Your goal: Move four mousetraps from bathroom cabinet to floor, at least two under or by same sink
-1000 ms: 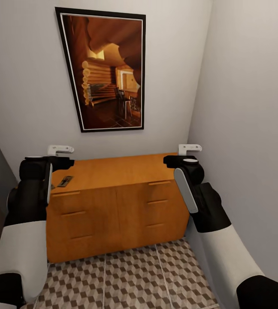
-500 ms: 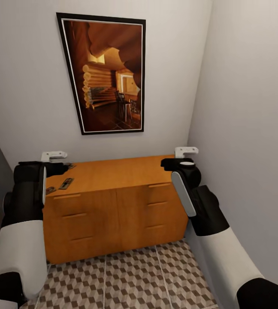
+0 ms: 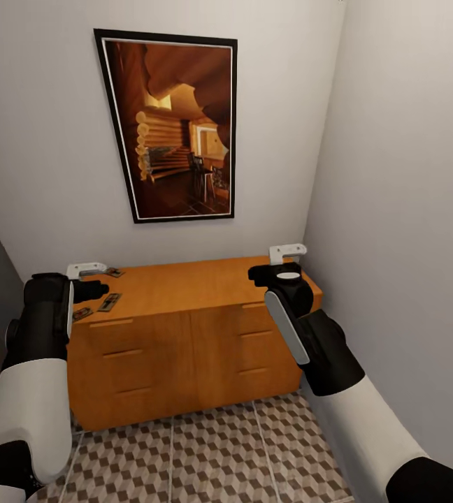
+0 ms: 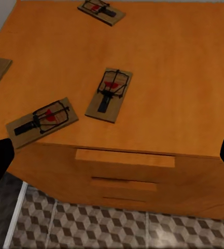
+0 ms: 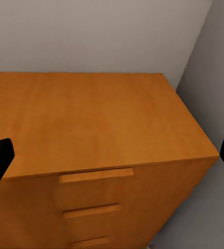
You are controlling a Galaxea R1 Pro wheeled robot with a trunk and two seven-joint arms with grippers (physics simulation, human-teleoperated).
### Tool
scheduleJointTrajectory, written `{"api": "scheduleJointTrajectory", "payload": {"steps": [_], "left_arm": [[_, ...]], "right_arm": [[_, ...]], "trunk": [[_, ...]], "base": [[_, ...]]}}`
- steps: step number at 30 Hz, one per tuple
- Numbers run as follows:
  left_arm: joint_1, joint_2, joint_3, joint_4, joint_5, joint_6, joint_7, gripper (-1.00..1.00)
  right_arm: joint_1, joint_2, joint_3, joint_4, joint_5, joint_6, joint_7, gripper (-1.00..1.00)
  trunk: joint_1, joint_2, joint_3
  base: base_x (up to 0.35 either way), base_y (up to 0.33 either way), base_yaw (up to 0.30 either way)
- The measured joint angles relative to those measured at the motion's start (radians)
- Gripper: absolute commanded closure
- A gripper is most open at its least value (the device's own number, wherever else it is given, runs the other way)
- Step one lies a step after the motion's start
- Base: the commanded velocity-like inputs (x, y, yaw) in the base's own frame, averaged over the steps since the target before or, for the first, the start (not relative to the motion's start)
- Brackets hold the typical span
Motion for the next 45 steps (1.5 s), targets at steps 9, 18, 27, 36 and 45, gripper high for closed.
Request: {"api": "scheduleJointTrajectory", "payload": {"steps": [9,18,27,36,45], "left_arm": [[0.002,-0.001,0.007,0.015,0.000,0.000,0.000,-1.00],[0.008,-0.003,0.008,-0.001,0.000,-0.002,-0.001,-1.00],[0.009,-0.007,0.008,-0.002,0.002,-0.003,-0.002,-1.00],[0.009,-0.009,0.008,-0.007,0.002,-0.002,-0.002,-1.00],[0.009,-0.006,0.009,-0.023,-0.003,-0.001,0.000,-1.00]], "right_arm": [[0.007,0.015,0.007,0.001,-0.008,-0.006,-0.003,-1.00],[0.020,0.017,0.008,0.002,-0.011,-0.008,-0.003,-1.00],[0.037,0.017,0.008,0.004,-0.012,-0.009,-0.003,-1.00],[0.045,0.017,0.008,0.004,-0.011,-0.009,-0.003,-1.00],[0.047,0.018,0.008,0.004,-0.012,-0.009,-0.002,-1.00]], "trunk": [[-0.019,0.035,0.016],[-0.019,0.035,0.016],[-0.020,0.035,0.016],[-0.020,0.035,0.016],[-0.020,0.035,0.016]], "base": [[0.000,0.000,0.000],[0.029,0.000,0.000],[0.269,0.000,0.000],[0.332,0.000,0.000],[0.280,0.000,0.000]]}}
